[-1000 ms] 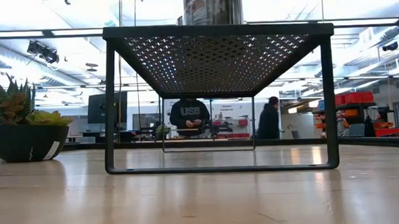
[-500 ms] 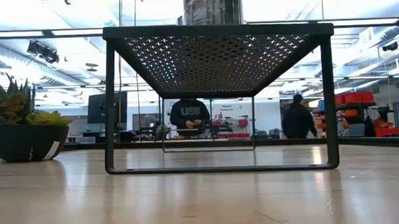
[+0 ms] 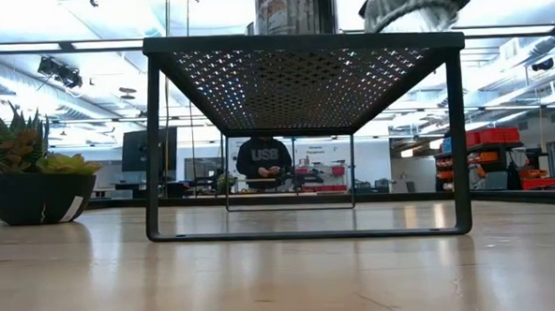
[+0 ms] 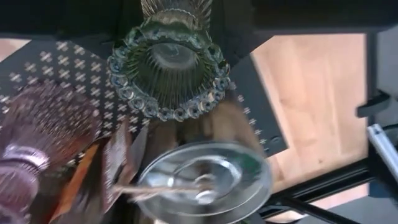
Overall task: Pick & Place candle stick holders
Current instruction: Put the green glass candle holder on the shelf aligned with the green glass candle holder
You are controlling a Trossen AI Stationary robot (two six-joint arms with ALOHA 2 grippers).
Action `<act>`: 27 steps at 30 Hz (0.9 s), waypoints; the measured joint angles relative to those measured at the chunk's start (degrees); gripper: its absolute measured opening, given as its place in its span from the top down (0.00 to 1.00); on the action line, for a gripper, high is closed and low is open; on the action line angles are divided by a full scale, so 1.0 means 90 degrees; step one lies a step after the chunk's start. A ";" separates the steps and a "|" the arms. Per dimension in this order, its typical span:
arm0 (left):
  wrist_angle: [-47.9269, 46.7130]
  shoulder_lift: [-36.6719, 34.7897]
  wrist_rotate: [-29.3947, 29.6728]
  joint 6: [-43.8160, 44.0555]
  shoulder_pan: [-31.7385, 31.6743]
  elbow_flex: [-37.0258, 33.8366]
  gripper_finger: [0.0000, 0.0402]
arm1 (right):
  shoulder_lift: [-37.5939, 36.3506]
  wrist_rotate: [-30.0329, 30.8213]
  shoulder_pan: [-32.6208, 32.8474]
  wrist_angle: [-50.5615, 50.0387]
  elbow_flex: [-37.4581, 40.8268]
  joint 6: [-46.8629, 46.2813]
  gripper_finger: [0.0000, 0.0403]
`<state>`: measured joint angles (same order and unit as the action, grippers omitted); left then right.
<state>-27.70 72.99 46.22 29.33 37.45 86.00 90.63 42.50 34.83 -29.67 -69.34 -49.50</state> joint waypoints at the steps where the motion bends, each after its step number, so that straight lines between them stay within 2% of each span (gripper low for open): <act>1: 0.0000 0.0000 0.0000 -0.0002 0.0000 0.0000 0.65 | 0.0000 -0.0002 -0.0051 0.0002 0.0000 0.0053 0.71; 19: -0.0011 0.0000 0.0002 -0.0008 0.0000 -0.0002 0.65 | 0.0002 0.0007 -0.0857 0.0012 0.0002 0.0647 0.71; 27: -0.0056 0.0000 0.0002 -0.0010 0.0000 0.0000 0.65 | 0.0002 -0.0279 -0.0915 0.0345 0.0007 0.0897 0.71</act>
<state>-28.21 72.99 46.24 29.23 37.45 86.00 90.65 39.99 26.59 -26.56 -69.28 -41.43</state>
